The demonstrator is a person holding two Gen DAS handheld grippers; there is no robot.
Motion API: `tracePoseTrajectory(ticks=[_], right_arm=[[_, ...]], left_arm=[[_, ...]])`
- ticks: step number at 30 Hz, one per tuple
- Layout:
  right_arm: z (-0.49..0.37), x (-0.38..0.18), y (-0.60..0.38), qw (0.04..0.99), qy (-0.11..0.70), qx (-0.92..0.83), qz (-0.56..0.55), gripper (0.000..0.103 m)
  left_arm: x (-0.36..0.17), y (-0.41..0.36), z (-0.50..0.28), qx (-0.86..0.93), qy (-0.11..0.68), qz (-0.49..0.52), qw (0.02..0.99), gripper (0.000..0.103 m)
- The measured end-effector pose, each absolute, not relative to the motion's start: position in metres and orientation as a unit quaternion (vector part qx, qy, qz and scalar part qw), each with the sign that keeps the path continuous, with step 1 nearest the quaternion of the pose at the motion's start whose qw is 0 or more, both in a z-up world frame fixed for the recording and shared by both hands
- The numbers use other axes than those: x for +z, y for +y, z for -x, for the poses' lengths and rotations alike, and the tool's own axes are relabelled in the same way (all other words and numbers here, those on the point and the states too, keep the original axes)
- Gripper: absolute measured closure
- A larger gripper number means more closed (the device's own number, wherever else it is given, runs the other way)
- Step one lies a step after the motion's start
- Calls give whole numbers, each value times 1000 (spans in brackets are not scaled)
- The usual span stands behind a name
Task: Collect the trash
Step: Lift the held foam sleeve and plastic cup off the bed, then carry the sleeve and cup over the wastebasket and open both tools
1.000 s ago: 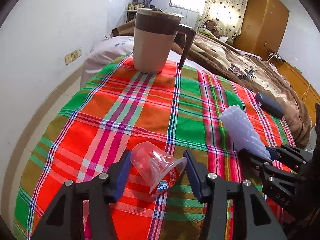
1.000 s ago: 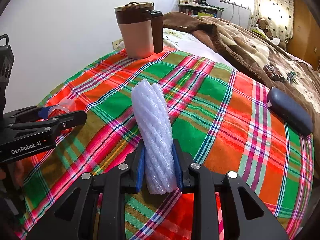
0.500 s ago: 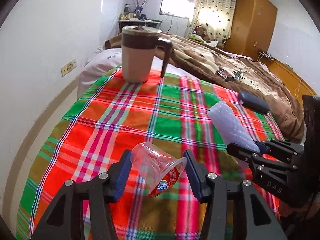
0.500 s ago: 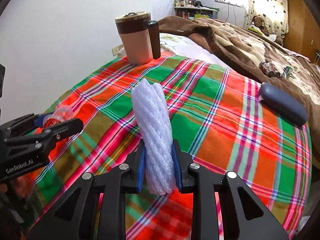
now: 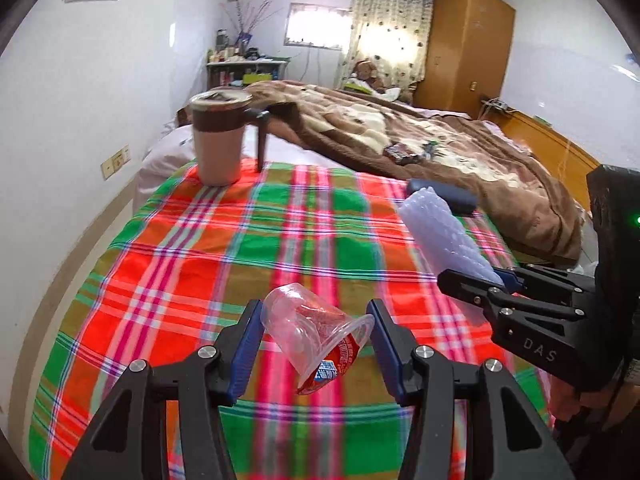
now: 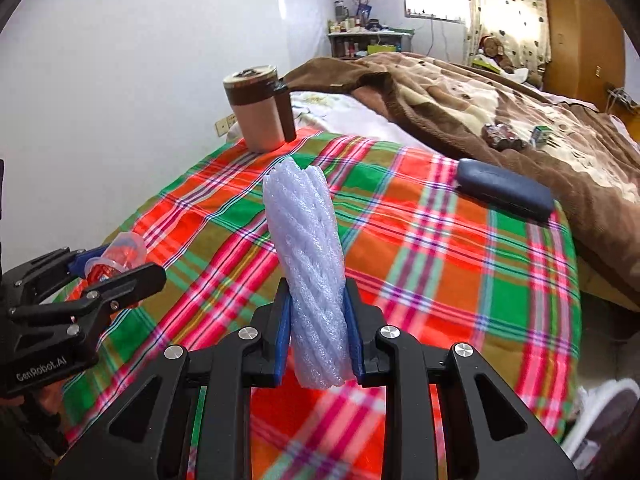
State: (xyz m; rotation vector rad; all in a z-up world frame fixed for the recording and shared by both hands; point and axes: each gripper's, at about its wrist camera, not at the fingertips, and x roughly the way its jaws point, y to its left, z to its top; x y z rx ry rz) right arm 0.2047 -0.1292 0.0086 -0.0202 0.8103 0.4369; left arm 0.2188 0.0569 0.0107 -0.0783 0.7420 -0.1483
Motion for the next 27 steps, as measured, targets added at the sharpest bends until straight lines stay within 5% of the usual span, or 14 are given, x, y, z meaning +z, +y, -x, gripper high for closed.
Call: tracePoseTrajectory(ticks=[27], right_arm=[[-107, 27, -298, 928, 365, 55, -51, 78]], left_arm=[[41, -137, -144, -235, 327, -34, 915, 50]])
